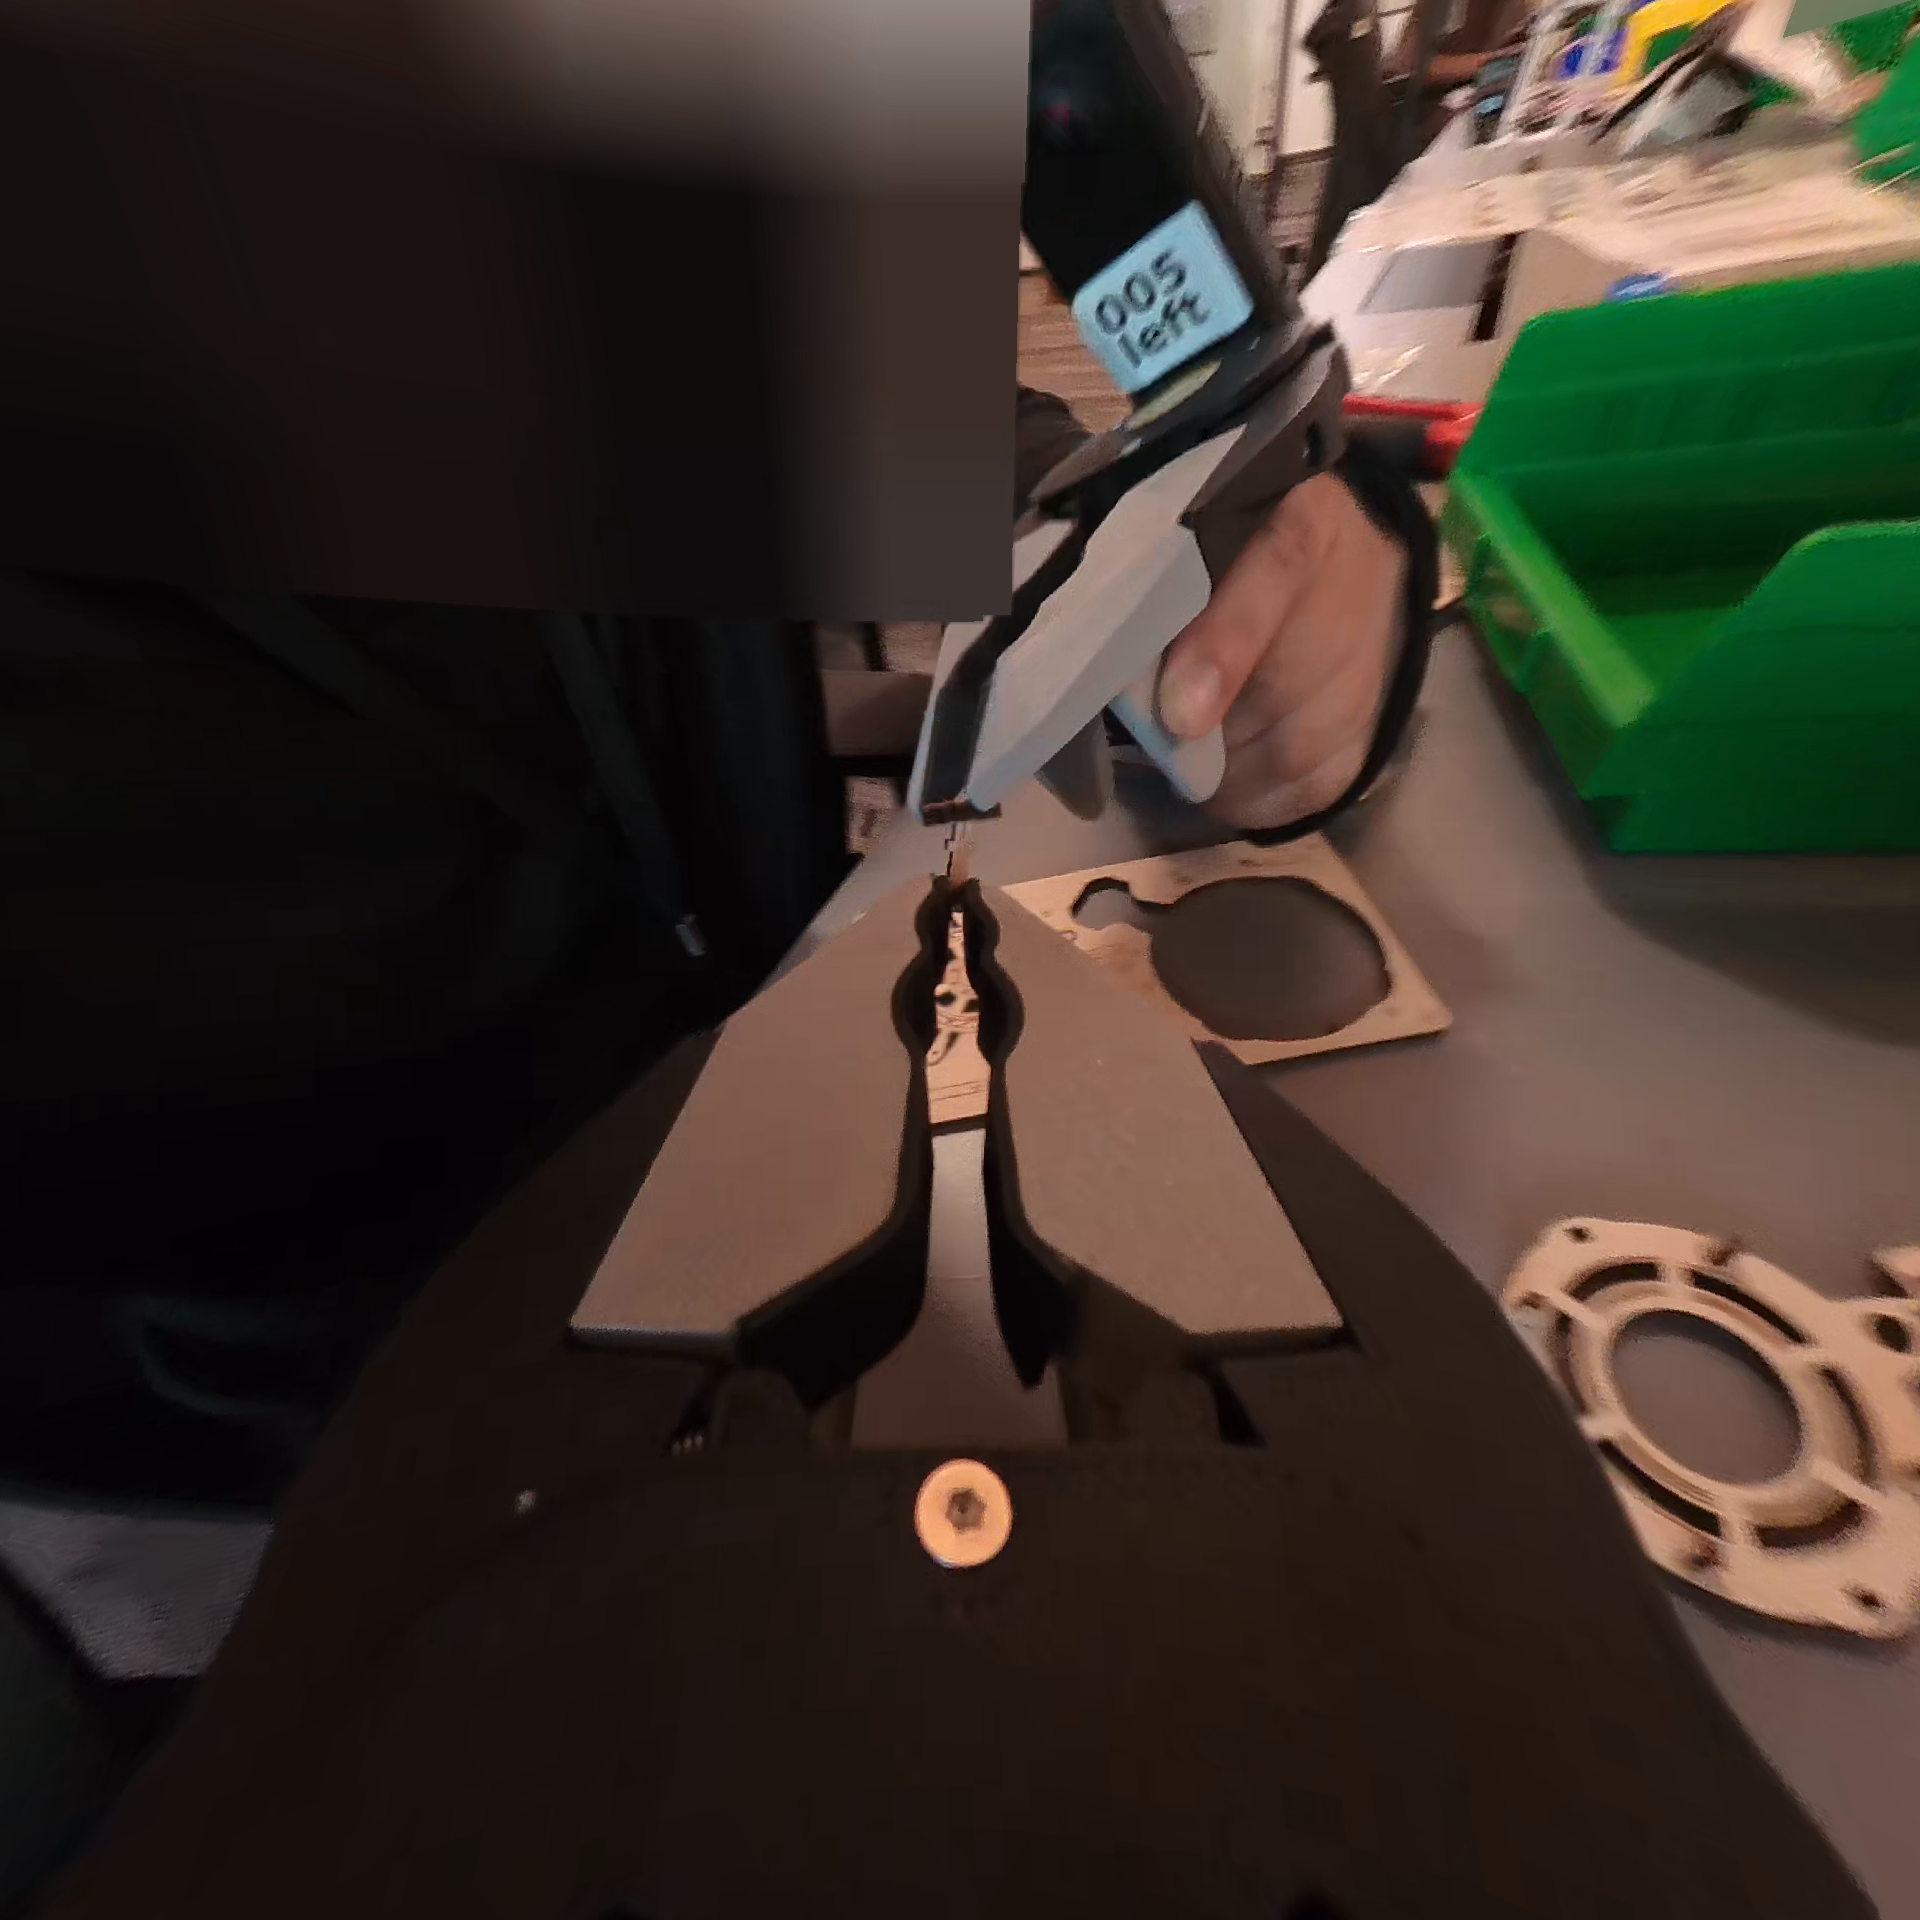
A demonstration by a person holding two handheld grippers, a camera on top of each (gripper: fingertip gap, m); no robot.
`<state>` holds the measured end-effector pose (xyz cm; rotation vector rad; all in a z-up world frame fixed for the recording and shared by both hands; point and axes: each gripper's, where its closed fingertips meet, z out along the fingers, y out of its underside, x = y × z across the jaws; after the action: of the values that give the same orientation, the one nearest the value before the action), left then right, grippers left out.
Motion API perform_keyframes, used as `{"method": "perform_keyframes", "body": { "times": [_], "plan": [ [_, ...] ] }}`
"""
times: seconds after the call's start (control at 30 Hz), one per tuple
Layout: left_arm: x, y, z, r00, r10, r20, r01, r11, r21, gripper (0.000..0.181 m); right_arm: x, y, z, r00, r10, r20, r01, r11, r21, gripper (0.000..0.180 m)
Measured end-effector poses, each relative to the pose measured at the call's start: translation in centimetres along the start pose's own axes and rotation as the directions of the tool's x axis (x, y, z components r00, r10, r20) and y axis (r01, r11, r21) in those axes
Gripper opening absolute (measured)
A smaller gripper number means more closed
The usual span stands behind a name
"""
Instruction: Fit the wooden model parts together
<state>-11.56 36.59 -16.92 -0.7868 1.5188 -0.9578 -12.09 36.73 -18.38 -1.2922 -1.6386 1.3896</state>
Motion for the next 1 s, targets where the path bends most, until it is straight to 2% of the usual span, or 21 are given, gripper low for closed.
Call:
{"method": "perform_keyframes", "body": {
  "times": [0.13,0.3,0.4,0.47,0.6,0.67,0.73,0.8,0.87,1.0],
  "plan": [
    [0.2,-0.2,0.1,0.996,0.086,0.025,-0.087,0.996,0.016,0.008,-0.1,-0.1,-0.1,0.993,-0.087,-0.085,0.081,0.994,-0.067,0.000],
    [-0.2,0.4,-0.1,0.990,0.132,0.057,-0.132,0.991,-0.002,0.008,0.5,0.3,0.0,0.989,-0.053,-0.138,0.040,0.995,-0.095,0.000],
    [-0.6,0.8,-0.2,0.988,0.131,0.079,-0.130,0.991,-0.022,0.008,1.1,0.5,-0.1,0.987,-0.009,-0.159,-0.007,0.995,-0.100,0.000],
    [-0.9,1.0,-0.3,0.989,0.116,0.088,-0.114,0.993,-0.028,0.019,1.6,1.0,-0.1,0.981,-0.008,-0.192,-0.017,0.992,-0.125,0.000],
    [-1.7,1.2,-0.6,0.992,0.072,0.104,-0.069,0.997,-0.029,0.018,2.3,2.4,0.3,0.970,-0.038,-0.239,-0.012,0.979,-0.201,0.000],
    [-2.1,1.7,-1.0,0.993,0.055,0.108,-0.048,0.997,-0.065,0.021,3.3,3.8,0.2,0.951,-0.087,-0.295,-0.001,0.959,-0.284,0.000],
    [-2.8,2.3,-1.3,0.993,-0.026,0.113,0.036,0.995,-0.093,0.020,4.4,5.1,-0.2,0.915,-0.189,-0.356,0.044,0.925,-0.378,0.000],
    [-3.6,3.7,-1.3,0.984,-0.109,0.143,0.131,0.979,-0.158,0.026,5.5,5.6,-0.8,0.847,-0.335,-0.414,0.123,0.880,-0.459,0.000],
    [-2.9,4.5,-1.1,0.983,-0.155,0.099,0.172,0.967,-0.190,0.025,6.2,5.4,-1.1,0.764,-0.474,-0.437,0.208,0.823,-0.529,0.000],
    [-2.8,6.7,-0.9,0.985,-0.128,0.116,0.159,0.935,-0.318,0.025,7.0,4.1,-1.9,0.602,-0.645,-0.470,0.315,0.733,-0.602,0.000]
  ]
}}
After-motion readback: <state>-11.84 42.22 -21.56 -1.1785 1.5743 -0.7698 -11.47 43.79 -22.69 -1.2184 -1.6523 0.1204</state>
